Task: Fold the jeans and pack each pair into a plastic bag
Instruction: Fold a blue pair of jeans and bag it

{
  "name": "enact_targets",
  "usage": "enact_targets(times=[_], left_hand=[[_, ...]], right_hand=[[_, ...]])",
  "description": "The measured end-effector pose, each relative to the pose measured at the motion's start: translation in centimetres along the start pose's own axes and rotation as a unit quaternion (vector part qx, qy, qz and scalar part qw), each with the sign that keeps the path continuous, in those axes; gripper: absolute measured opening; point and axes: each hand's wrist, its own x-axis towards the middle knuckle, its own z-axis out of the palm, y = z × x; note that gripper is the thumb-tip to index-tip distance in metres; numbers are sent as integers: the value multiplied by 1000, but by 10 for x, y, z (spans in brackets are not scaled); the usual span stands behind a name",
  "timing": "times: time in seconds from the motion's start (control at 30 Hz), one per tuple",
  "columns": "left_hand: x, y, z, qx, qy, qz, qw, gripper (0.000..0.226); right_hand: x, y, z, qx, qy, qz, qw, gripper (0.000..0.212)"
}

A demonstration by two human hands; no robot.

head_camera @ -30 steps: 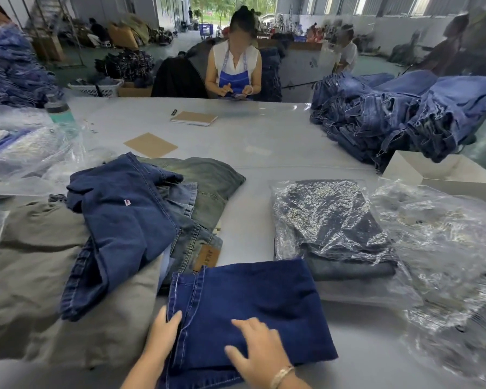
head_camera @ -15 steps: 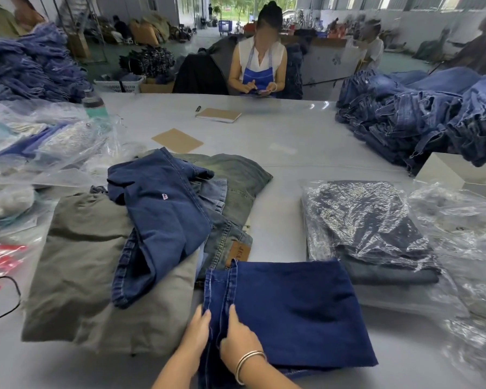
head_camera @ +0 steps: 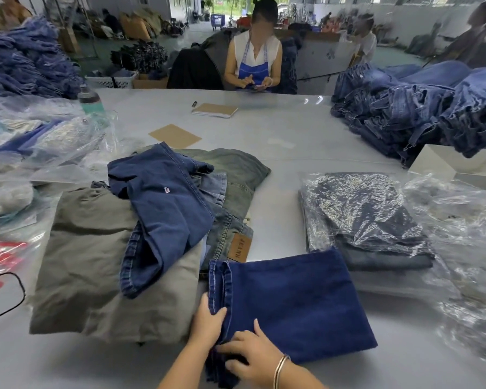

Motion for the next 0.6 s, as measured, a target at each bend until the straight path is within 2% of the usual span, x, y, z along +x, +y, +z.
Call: enact_targets(times=[0.07,0.1,0.17,0.23,0.3,0.37,0.43,0.5,0.6], left_hand=[[-3,-2,1,45,38,-15,998,32],[-3,-3,1,58,45,-36,997,40],[-3,-2,2,69,43,-59,995,57],[-2,3,4,63,44,-55,996,69],[-2,13,6,97,35,-67,992,86],[-3,21,6,141,24,-95,985,98],[-3,26,6,178,12,-93,980,91],[-2,26,7,176,-13,-85,981,79],[3,19,5,39,-53,-58,996,57]], right_hand=[[-13,26,-17,25,140,51,988,39],[-22,43,-28,23,248,93,964,37],[-44,81,-50,3,438,184,880,38],[-66,119,-70,58,521,283,804,33],[-83,142,-82,198,509,369,752,26],[-85,154,-78,376,419,398,724,28],[-84,157,-71,462,317,382,735,25],[-89,161,-70,524,277,338,731,21],[-106,161,-77,611,212,283,708,41]])
